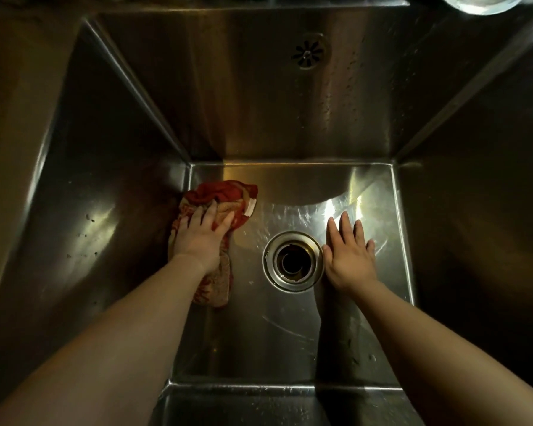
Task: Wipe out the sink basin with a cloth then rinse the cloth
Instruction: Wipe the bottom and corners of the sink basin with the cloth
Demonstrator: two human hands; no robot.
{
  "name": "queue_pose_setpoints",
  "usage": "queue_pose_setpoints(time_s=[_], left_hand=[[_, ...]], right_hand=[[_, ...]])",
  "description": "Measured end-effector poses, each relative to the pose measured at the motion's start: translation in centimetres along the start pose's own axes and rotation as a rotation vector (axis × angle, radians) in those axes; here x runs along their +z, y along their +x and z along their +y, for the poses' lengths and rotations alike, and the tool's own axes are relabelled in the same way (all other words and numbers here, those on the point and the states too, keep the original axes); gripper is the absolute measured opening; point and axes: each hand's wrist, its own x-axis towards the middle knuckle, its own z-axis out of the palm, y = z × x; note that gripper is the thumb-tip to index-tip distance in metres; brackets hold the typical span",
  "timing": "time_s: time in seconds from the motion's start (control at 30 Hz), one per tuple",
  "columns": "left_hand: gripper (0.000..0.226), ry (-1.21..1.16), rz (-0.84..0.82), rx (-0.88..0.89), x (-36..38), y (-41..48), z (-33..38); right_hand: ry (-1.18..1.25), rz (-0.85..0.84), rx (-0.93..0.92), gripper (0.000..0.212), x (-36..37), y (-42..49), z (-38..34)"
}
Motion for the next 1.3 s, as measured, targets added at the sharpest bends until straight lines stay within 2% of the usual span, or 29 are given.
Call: queue_pose_setpoints(time_s=[0.5, 0.77, 0.93, 1.03, 1.1, 1.23, 1.3], left_hand=[[0.093, -0.031, -0.069, 0.093, 1.9, -3.7, 0.4], [0.073, -0.126, 0.04, 0.288, 2.4, -4.6, 2.6], [0.07, -0.235, 0.067, 0.306, 2.7, -4.2, 3.4], [0.07, -0.208, 0.032, 0.313, 2.9, -4.5, 3.7], [0.069, -0.173, -0.013, 0.366, 2.5, -4.9, 4.2], [0.067, -0.045, -0.05, 0.615, 2.5, -7.1, 7.2], [0.067, -0.034, -0.042, 0.647, 2.9, -7.5, 8.0]], right_hand=[[-0.028, -0.034, -0.03, 0.057, 0.2, -1.5, 0.3], [-0.039, -0.005, -0.056, 0.056, 0.2, -1.6, 0.8], [-0.051, 0.01, -0.068, 0.056, 0.4, -1.8, 1.5], [-0.046, 0.004, -0.067, 0.056, 0.4, -1.7, 1.3], [-0.035, -0.007, -0.06, 0.055, 0.1, -1.7, 1.2], [-0.001, -0.023, -0.044, 0.055, -0.9, -2.2, 1.1], [0.003, -0.017, -0.045, 0.055, -1.4, -2.4, 1.4]])
